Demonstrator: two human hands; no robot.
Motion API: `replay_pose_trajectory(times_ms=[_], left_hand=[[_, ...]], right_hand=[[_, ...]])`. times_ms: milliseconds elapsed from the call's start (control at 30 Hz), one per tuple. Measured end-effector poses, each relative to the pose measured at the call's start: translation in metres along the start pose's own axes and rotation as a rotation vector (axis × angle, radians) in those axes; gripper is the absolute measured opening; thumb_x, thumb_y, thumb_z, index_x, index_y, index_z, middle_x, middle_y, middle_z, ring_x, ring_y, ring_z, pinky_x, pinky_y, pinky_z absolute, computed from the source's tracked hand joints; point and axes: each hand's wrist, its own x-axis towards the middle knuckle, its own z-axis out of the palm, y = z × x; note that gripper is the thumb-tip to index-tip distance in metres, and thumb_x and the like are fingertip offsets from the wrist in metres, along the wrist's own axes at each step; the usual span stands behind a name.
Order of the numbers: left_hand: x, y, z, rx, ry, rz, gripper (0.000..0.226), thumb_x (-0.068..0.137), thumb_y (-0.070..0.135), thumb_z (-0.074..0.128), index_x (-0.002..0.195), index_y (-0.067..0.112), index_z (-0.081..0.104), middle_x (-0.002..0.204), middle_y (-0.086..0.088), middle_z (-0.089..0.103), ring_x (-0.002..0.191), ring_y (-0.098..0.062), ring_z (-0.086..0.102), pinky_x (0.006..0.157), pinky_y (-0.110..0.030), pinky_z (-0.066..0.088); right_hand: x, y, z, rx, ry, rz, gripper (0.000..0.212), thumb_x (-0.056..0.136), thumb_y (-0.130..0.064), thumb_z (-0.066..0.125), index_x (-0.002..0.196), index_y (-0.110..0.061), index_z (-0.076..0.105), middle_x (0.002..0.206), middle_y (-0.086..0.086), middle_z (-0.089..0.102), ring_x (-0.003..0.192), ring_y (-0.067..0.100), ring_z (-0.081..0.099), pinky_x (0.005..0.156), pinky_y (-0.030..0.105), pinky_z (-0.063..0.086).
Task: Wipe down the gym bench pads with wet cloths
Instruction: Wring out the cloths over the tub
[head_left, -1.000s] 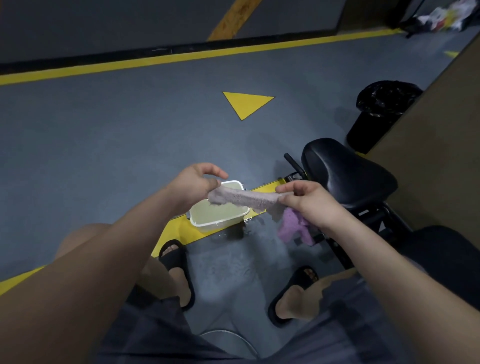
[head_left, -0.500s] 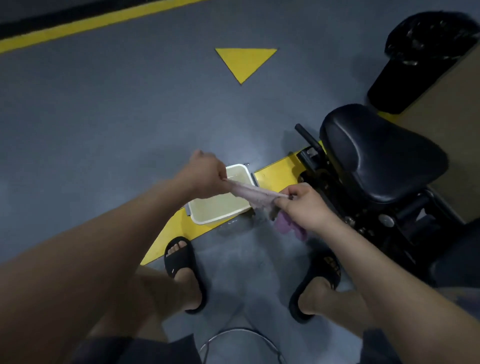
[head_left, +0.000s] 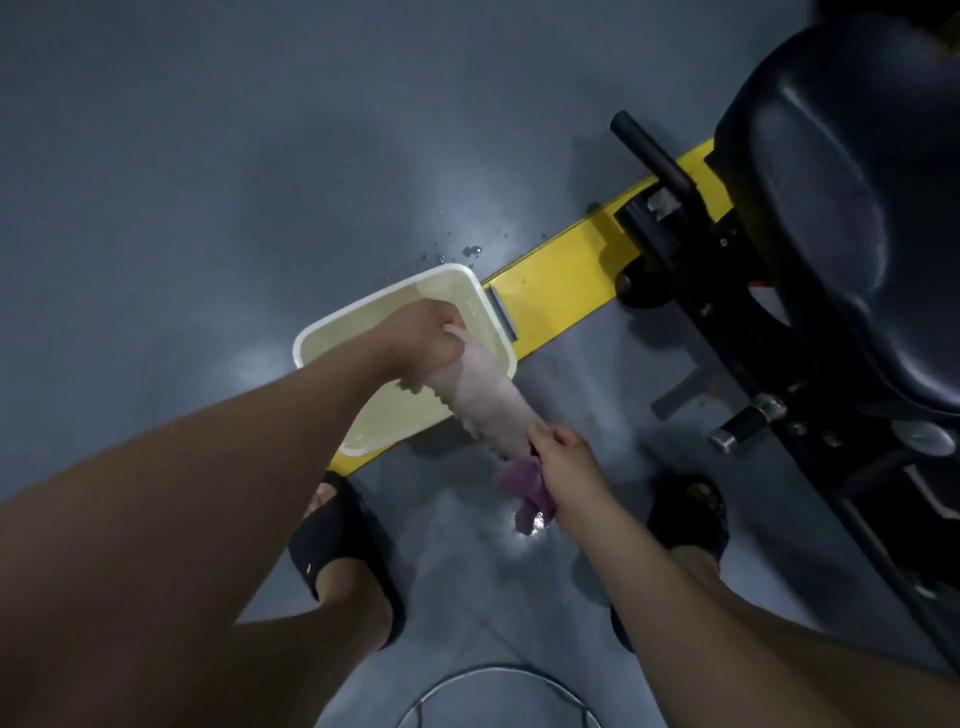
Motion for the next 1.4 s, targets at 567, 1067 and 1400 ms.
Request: replay_pose_trajectory(times_ms=[567,1067,1400], left_hand=[[-0.016,-0.024,0.042,-0.077,-0.023,0.071,0.018,0.094,0.014,0.059,0.103,0.012,0.075,0.099,0.004,0.07,0.099,-0.018,0.066,0.074,-0.017,0.045],[-0.146,-0.082,0.063,-0.74,0.108,-0.138,0.024,0.099,0.023,0.055,0.097,0.005,0.071,0.094,-0.017,0.075,0.082,-0.024,0.073,0.075,-0.034,0.061],[-0.162,-0.068,0.063,-0.634,0.119,-0.012,0.016,0.093,0.034,0.073,0.1,0.021,0.077,0.091,0.001,0.077,0.08,-0.008,0.067,0.076,-0.024,0.055]], right_hand=[[-0.023,-0.013,0.005,0.322,-0.165,0.218,0.029,0.088,-0.028,0.054,0.078,-0.003,0.063,0.066,0.023,0.057,0.042,0.032,0.048,0.052,0.034,0.032],[-0.081,-0.025,0.071,0.219,-0.372,-0.118,0.018,0.096,0.011,0.053,0.104,-0.004,0.058,0.079,0.009,0.067,0.063,0.014,0.064,0.06,0.022,0.051],[-0.09,-0.041,0.056,-0.134,-0.243,-0.273,0.023,0.084,-0.034,0.075,0.074,-0.013,0.07,0.07,0.008,0.069,0.063,0.016,0.058,0.066,0.032,0.045]])
